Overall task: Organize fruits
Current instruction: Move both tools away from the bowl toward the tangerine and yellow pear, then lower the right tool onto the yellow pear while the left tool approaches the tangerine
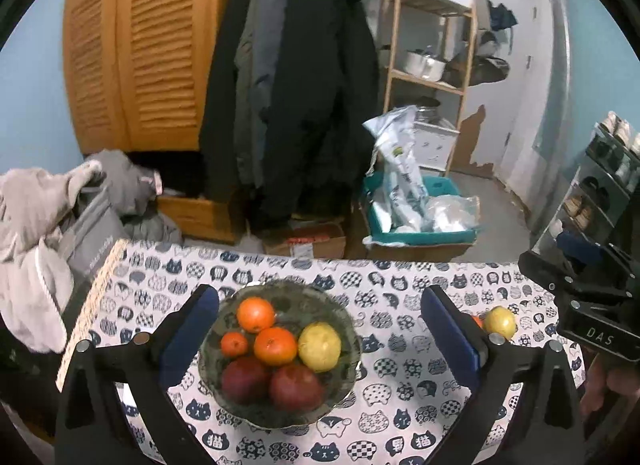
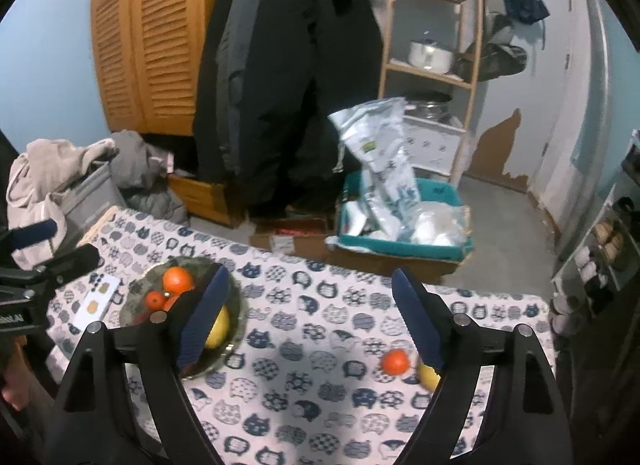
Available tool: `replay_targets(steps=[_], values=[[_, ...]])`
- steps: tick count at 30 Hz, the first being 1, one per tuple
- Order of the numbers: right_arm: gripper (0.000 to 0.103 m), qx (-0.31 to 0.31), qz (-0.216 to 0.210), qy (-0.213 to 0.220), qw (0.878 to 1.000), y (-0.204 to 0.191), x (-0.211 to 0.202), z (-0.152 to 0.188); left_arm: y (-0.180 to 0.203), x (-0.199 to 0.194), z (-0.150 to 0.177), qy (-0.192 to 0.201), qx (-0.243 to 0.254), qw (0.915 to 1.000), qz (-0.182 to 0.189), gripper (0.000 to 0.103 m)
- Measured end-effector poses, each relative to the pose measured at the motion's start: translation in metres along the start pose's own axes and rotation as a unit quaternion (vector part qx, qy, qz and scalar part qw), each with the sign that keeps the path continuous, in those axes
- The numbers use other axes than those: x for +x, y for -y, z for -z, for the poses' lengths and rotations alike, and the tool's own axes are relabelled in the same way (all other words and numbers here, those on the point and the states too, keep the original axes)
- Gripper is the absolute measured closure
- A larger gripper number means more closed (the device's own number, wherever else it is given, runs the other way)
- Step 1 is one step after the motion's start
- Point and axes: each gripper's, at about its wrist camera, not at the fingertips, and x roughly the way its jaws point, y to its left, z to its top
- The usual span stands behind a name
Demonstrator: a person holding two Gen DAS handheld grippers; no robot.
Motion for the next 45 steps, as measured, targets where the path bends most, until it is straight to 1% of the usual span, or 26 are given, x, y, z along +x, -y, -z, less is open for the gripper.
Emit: replay_targets(steps=[3,8,17,20,27,32,36,41,45], values=[[0.018,0.002,0.013,0.007,1.000,0.013,-0.010,0.004,0.012,-0.007,-0.005,0.011,0.009,0.9999,0.006,0.001],[0.016,0.016,0.026,0.014,0.999,0.037,-0.026,0.010,0.034,-0.009,-0.008,0.014,0.018,0.9995,0.021,0.001],[0.016,0.046,0.066,0.016,0.997,0.089,-0.042,0.021,0.082,0.001,-0.012,0.001,0.045,0.9980,0.045,0.001],[0.016,0.063,0.074,0.014,0.995,0.107,-0.045,0.028,0.098,0.004,-0.012,-0.003,0.054,0.9973,0.050,0.001],[0.016,0.080,0.088,0.005,0.993,0.138,-0.047,0.043,0.131,0.020,-0.010,-0.021,0.068,0.9952,0.067,0.001],[0.016,0.095,0.092,-0.025,0.991,0.157,-0.028,0.058,0.147,0.045,-0.003,-0.049,0.081,0.9931,0.068,0.001],[0.016,0.110,0.090,-0.054,0.988,0.172,-0.006,0.071,0.152,0.073,0.004,-0.082,0.075,0.9915,0.068,0.001],[0.016,0.125,0.078,-0.102,0.984,0.185,0.034,0.085,0.159,0.111,0.015,-0.123,0.066,0.9878,0.068,0.001],[0.016,0.135,0.067,-0.144,0.978,0.190,0.069,0.099,0.167,0.139,0.024,-0.147,0.068,0.9845,0.066,0.001]])
